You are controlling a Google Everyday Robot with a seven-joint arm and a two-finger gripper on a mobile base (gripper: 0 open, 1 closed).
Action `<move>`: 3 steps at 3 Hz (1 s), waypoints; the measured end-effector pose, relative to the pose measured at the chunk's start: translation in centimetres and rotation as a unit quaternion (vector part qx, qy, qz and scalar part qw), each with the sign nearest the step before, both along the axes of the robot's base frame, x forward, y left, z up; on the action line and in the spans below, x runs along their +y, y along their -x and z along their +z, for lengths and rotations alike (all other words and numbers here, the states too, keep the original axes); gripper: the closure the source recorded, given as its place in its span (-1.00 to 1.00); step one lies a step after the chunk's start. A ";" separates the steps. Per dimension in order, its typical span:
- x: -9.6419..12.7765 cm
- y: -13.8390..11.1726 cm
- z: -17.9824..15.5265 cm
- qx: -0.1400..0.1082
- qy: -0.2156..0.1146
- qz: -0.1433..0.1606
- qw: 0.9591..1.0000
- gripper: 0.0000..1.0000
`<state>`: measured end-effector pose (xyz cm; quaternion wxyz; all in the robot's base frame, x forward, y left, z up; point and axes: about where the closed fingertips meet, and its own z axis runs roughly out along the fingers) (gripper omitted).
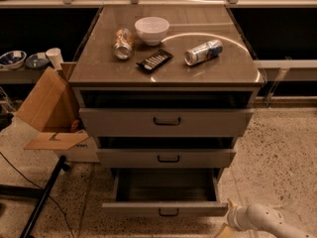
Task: Open bottom drawer
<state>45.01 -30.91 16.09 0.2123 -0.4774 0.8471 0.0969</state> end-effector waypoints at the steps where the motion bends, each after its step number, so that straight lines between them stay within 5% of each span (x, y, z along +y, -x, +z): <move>1: -0.2 0.9 -0.6 0.012 0.003 0.004 1.000 -1.00; 3: 0.3 3.8 -1.2 0.025 0.007 -0.005 1.000 -1.00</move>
Offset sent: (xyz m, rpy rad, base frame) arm -0.0517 0.0053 -0.0177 -0.0229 0.0639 -0.0171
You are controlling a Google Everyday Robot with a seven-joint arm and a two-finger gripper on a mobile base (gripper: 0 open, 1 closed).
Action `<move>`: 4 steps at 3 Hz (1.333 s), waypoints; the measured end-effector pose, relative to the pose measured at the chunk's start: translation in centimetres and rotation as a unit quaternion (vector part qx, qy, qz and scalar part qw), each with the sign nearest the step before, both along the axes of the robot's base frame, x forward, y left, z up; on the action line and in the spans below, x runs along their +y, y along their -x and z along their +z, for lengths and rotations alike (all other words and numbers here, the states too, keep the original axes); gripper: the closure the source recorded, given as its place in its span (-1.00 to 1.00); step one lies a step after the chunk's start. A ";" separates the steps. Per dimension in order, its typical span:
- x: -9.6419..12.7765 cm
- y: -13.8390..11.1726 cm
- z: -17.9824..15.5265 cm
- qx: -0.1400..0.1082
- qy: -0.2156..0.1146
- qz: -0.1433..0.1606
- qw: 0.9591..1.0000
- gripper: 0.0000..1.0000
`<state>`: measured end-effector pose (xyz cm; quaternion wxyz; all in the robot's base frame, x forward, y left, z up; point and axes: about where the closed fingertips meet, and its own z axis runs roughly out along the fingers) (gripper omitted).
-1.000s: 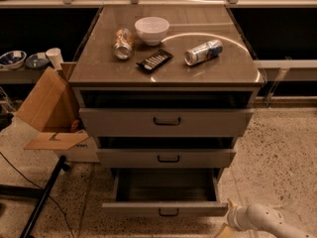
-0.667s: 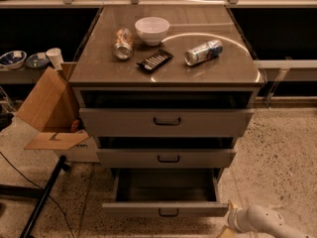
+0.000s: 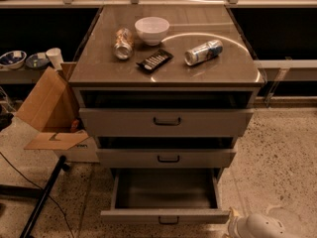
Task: Open bottom drawer
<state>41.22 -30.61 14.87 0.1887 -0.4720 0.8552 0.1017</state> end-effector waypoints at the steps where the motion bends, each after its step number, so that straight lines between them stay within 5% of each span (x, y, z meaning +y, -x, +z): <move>1: 0.0 1.5 -0.6 0.005 0.000 -0.010 1.000 -1.00; 2: 0.0 1.6 -0.3 0.005 0.000 -0.010 1.000 -1.00; 4: -0.8 7.2 -1.6 0.009 -0.004 -0.052 0.999 -1.00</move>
Offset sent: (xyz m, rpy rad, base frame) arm -0.0706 -0.0026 -0.0170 0.0004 0.0094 -0.1183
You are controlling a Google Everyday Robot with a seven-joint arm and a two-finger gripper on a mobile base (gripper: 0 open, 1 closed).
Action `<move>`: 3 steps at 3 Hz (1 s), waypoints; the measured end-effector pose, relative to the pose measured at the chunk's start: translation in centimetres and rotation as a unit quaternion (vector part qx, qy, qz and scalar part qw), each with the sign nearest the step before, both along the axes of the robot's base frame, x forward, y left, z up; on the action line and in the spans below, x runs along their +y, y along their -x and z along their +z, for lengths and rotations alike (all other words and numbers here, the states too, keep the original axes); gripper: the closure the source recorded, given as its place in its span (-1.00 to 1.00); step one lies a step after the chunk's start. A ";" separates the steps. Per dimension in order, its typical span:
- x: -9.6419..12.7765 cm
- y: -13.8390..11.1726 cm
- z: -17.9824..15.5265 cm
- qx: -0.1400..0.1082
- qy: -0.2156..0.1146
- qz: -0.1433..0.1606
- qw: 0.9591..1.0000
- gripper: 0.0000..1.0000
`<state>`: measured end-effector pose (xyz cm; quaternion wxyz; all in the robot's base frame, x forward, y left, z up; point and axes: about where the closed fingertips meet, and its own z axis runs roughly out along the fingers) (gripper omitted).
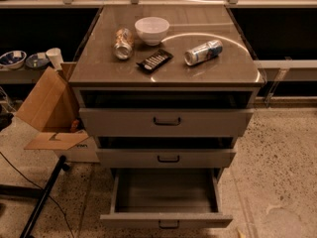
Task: Open bottom drawer
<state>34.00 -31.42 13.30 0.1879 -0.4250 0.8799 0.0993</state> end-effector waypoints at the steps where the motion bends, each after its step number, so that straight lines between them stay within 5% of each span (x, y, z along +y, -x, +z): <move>1: -0.5 2.4 -0.3 -0.002 -0.004 -0.018 1.000 -1.00; 3: -1.9 4.2 1.8 -0.042 -0.013 -0.055 0.998 -1.00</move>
Offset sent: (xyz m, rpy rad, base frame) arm -0.0577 -0.0247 0.0138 0.0276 -0.0742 -0.1256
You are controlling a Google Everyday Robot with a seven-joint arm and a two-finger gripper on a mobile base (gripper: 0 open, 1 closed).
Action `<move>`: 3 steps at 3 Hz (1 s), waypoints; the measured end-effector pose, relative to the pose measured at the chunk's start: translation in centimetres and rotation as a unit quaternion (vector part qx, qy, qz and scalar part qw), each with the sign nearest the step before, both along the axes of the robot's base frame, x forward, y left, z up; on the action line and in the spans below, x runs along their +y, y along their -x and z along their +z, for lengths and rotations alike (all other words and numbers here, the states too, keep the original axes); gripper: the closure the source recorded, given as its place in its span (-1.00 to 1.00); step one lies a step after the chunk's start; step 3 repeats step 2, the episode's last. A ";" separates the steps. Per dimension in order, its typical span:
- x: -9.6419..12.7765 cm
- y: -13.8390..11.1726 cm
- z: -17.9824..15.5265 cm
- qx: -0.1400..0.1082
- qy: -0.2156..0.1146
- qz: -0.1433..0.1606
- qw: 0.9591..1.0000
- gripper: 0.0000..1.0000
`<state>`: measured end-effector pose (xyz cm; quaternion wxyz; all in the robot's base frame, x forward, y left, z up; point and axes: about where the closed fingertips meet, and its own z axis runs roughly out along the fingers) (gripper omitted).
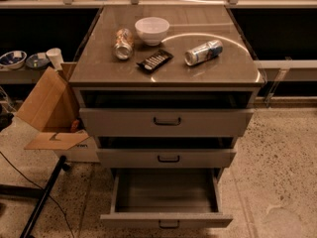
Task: Open bottom drawer
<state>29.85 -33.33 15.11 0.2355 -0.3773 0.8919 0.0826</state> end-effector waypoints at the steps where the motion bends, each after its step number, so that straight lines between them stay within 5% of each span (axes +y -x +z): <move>1: -0.7 -0.5 1.5 -0.023 -0.003 -0.011 1.000 -1.00; 3: -0.7 -0.5 1.6 -0.024 -0.004 -0.012 1.000 -1.00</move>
Offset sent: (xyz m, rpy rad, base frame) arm 0.0046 -0.0060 0.0134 0.0052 -0.0405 -0.0203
